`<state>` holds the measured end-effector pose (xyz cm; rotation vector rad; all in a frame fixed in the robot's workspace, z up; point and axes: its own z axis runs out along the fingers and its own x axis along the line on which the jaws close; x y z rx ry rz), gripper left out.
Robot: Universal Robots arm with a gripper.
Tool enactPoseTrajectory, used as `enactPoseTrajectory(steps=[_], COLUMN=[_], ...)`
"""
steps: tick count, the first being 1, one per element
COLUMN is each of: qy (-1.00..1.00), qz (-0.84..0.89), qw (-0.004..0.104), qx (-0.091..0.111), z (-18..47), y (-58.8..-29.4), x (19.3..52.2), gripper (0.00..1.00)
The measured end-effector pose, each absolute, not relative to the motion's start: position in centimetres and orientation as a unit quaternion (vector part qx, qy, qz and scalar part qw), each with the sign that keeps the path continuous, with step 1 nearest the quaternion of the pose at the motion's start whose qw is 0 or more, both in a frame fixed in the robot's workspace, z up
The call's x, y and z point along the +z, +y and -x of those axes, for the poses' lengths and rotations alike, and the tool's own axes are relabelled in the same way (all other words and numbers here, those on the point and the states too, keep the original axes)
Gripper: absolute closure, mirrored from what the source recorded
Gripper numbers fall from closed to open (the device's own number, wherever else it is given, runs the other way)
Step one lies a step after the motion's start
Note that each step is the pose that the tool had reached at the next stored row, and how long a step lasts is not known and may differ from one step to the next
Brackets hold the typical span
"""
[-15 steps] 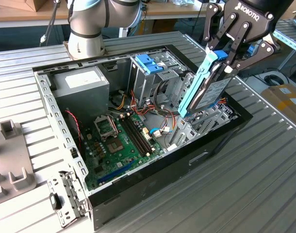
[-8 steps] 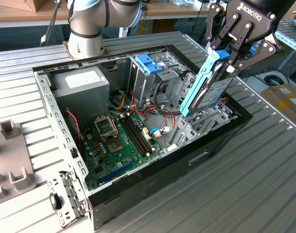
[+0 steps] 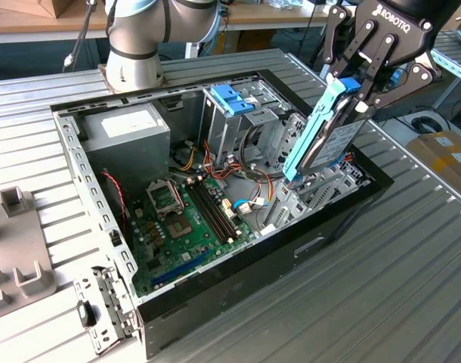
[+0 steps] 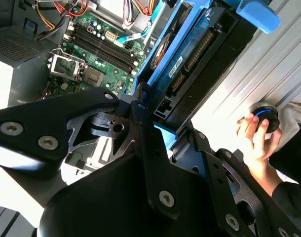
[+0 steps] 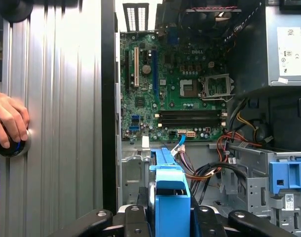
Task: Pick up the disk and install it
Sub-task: 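Pick up the disk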
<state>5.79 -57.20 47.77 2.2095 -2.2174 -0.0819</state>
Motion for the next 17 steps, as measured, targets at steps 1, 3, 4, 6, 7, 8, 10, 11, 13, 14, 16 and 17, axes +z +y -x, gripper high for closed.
enactPoseTrajectory(steps=[1,3,4,6,7,8,10,11,13,14,16,17], qy=[-0.708,-0.708,-0.708,-0.708,-0.708,-0.708,-0.708,-0.708,-0.708,-0.708,-0.708,-0.708], qz=[-0.706,-0.706,-0.706,-0.706,-0.706,-0.706,-0.706,-0.706,-0.706,-0.706,-0.706,-0.706], qw=[0.005,0.005,0.005,0.005,0.005,0.005,0.005,0.005,0.005,0.005,0.005,0.005], qx=[-0.026,-0.026,-0.026,-0.026,-0.026,-0.026,-0.026,-0.026,-0.026,-0.026,-0.026,-0.026], z=[-5.9,-6.1,-6.2,-6.3,-6.4,-6.5,-6.7,-6.7,-6.9,-6.9,-7.0,-7.1], y=[-57.2,-57.2,-57.2,-57.2,-57.2,-57.2,-57.2,-57.2,-57.2,-57.2,-57.2,-57.2], x=[47.8,47.8,47.8,47.8,47.7,47.7,47.7,47.7,47.7,47.7,47.7,47.7], gripper=[0.63,0.63,0.63,0.63,0.63,0.63,0.63,0.63,0.63,0.63,0.63,0.63])
